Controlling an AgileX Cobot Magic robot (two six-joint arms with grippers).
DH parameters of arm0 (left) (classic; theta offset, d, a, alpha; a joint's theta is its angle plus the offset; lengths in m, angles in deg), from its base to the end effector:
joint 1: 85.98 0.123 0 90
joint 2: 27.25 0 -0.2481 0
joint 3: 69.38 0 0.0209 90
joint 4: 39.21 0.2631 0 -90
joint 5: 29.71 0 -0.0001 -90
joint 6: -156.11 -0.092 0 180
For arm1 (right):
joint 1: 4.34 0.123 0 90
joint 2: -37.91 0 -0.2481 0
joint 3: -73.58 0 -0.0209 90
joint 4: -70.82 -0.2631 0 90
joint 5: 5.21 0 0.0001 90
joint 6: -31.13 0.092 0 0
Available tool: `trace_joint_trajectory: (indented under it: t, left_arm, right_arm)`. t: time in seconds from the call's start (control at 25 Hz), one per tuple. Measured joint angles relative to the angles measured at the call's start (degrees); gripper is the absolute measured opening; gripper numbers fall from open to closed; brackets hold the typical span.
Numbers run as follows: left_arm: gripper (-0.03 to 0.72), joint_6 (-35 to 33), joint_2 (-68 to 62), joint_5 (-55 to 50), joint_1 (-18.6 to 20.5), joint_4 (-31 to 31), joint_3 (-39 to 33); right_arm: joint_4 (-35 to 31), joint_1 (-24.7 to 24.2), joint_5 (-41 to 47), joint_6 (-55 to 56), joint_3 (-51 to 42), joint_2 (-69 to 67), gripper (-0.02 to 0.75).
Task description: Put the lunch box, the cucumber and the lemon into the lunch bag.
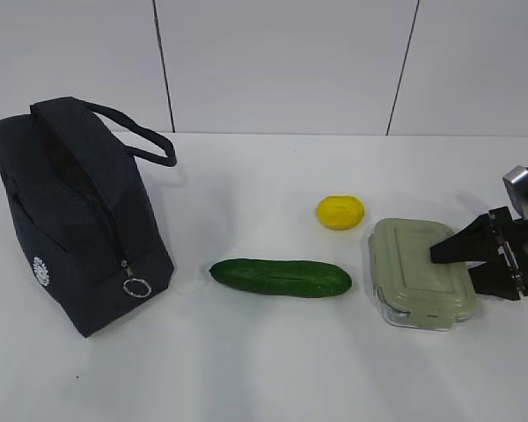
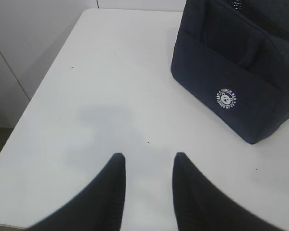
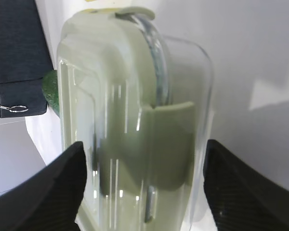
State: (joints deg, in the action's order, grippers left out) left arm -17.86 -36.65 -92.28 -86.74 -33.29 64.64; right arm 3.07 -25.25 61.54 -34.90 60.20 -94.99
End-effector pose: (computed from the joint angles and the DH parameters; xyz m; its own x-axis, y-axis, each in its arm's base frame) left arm 0.0410 0.0079 0.2873 -0.4621 -0.0511 -0.8854 -0.0945 0.9955 -0.0082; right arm 0.3323 -0.0432 0.0496 -0.9684 0.1585 -0.1927 -0.0753 0.5508 0.8312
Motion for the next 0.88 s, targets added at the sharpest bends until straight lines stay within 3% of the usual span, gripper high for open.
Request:
trace_joint_trajectory:
  t: [0.32,0.88]
  left_arm:
    - [0.236,0.00,0.00,0.00,0.00,0.00,0.00]
    - [0.236,0.00,0.00,0.00,0.00,0.00,0.00]
  right_arm:
    - [-0.50,0.00,0.00,0.00,0.00,0.00,0.577]
    - [-1.44,0.00,-0.08,0.00,0.00,0.00,0.473]
